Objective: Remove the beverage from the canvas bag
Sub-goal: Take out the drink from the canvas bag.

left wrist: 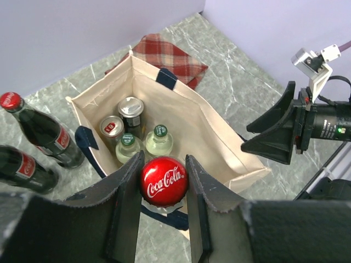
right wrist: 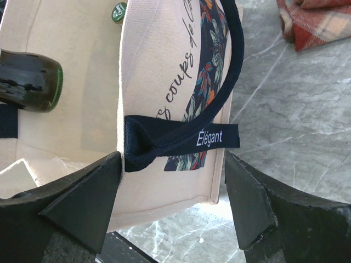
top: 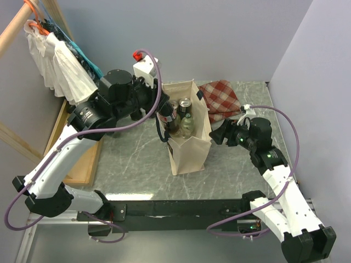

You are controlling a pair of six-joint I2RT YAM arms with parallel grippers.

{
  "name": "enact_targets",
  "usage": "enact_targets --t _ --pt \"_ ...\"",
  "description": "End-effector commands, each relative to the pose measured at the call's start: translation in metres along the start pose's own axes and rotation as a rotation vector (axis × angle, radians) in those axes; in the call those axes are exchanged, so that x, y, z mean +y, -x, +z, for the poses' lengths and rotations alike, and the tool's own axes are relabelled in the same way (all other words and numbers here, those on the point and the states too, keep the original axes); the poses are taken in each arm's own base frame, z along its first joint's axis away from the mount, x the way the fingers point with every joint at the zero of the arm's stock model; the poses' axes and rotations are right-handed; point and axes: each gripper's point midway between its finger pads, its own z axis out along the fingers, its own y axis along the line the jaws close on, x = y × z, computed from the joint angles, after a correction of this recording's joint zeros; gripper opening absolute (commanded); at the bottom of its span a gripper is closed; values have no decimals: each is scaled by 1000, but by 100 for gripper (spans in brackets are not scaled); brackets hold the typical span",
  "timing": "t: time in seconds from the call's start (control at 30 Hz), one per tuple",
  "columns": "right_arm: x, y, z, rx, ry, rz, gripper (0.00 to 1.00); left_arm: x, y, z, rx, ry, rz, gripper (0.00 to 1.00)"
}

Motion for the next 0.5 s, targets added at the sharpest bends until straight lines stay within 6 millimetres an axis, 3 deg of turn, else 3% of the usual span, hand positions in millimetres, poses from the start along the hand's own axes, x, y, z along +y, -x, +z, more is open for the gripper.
enact_targets --t 0.0,0.47 --pt "7 11 -3 -28 17 -18 82 -4 103 -48 -358 1 -3 1" --pt "5 9 -1 -23 11 -17 81 14 121 -61 -421 100 30 1"
